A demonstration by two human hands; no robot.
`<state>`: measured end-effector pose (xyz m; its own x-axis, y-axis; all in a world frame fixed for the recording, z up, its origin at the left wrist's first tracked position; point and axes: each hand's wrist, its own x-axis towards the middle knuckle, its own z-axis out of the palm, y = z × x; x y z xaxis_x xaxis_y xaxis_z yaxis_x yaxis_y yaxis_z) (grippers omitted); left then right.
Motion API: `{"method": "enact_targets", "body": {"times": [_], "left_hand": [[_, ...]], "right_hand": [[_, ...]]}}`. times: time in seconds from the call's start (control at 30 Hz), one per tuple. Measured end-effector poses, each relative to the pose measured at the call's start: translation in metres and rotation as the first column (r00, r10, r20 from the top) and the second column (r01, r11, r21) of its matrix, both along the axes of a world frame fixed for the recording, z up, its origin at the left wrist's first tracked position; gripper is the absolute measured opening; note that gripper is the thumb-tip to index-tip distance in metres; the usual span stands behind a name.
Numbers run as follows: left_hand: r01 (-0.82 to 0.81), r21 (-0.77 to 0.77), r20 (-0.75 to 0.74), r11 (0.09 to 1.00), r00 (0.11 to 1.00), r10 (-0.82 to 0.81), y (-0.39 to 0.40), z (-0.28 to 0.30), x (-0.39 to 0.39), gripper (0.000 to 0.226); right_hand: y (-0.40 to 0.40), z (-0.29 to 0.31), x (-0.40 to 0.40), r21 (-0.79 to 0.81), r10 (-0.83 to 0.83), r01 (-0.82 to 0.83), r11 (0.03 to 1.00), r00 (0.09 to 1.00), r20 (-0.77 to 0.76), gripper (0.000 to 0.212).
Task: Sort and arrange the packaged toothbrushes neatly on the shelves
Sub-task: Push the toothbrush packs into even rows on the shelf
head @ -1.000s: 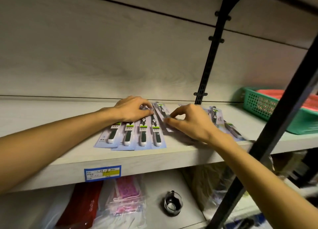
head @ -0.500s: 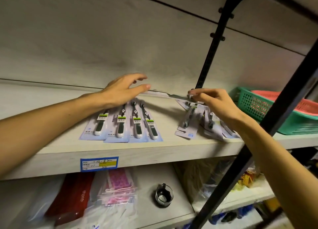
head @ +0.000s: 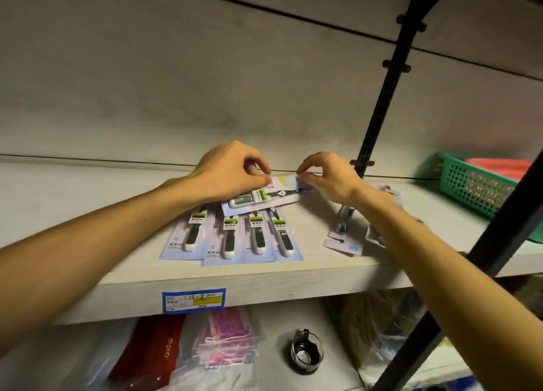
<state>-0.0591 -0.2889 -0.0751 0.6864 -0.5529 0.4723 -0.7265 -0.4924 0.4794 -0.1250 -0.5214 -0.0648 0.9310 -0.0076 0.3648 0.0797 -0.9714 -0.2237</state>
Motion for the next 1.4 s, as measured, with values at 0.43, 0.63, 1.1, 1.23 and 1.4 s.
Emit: {"method": "enact_targets", "body": {"times": [0.43, 0.63, 1.1, 1.23, 1.4], "left_hand": [[-0.027, -0.389, -0.524, 0.921, 0.828, -0.197, -0.022, -0.005, -0.009, 0.019], [0.118, -0.141, -0.126, 0.983, 0.983, -0.136, -0.025, -0.011, -0.020, 0.015], [-0.075, 0.325, -0.100, 0.943, 0.989, 0.113, -0.013, -0.019, 0.009, 0.041], [-0.075, 0.153, -0.210, 0.985, 0.972, 0.107, -0.013, -0.019, 0.013, 0.035], [-0.100, 0.252, -0.126, 0.963, 0.983, 0.135, -0.016, -0.021, 0.011, 0.037]], "right_hand": [[-0.005, -0.019, 0.012, 0.395, -0.082, 0.011, 0.919, 0.983, 0.165, 0.033], [-0.012, -0.019, 0.016, 0.421, -0.088, 0.074, 0.904, 0.996, 0.015, 0.019], [-0.002, -0.024, 0.003, 0.157, -0.003, 0.031, 0.987, 0.984, -0.177, 0.035], [0.006, -0.023, 0.002, 0.156, -0.025, 0.056, 0.986, 0.981, -0.192, 0.034], [0.028, -0.026, 0.003, 0.172, -0.056, 0.082, 0.982, 0.987, -0.154, 0.029]]}}
